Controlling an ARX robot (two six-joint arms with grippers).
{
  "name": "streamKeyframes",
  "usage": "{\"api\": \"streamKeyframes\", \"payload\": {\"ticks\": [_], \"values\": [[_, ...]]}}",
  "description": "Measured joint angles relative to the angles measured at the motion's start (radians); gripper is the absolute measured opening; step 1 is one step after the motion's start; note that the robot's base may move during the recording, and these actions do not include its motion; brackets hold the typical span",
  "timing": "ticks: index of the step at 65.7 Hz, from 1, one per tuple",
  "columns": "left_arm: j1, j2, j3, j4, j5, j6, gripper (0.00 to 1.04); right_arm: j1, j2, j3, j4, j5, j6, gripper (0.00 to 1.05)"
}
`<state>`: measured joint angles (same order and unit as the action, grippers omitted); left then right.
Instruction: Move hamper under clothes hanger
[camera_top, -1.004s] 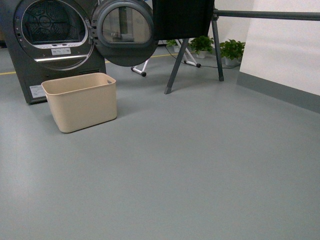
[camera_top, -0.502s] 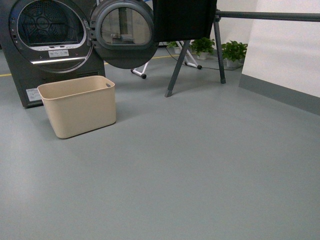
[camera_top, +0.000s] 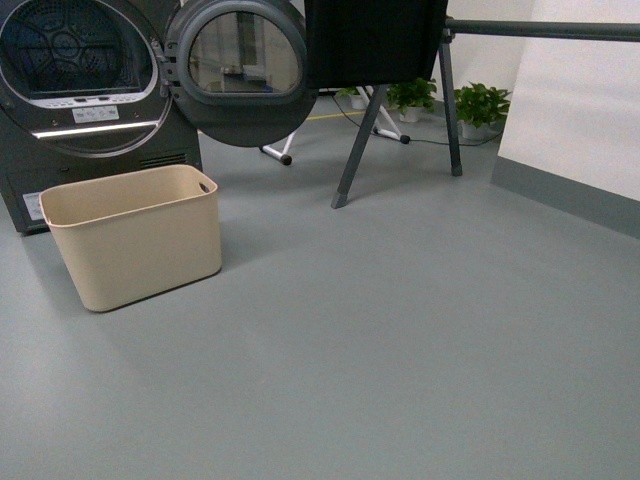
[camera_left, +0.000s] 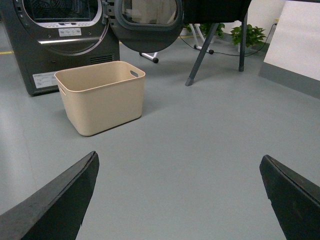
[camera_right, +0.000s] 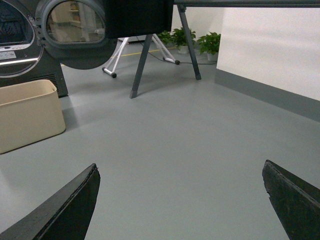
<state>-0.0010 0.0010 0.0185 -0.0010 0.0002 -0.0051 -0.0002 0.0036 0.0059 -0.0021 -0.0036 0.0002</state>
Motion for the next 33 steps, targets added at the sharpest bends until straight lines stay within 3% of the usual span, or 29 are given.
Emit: {"api": "streamKeyframes", "payload": {"ticks": [33], "values": [[0.0,0.0,0.0,0.0,0.0,0.0,0.98,0.0,0.0,0.0,0.0,0.001,0.0,0.97]]}}
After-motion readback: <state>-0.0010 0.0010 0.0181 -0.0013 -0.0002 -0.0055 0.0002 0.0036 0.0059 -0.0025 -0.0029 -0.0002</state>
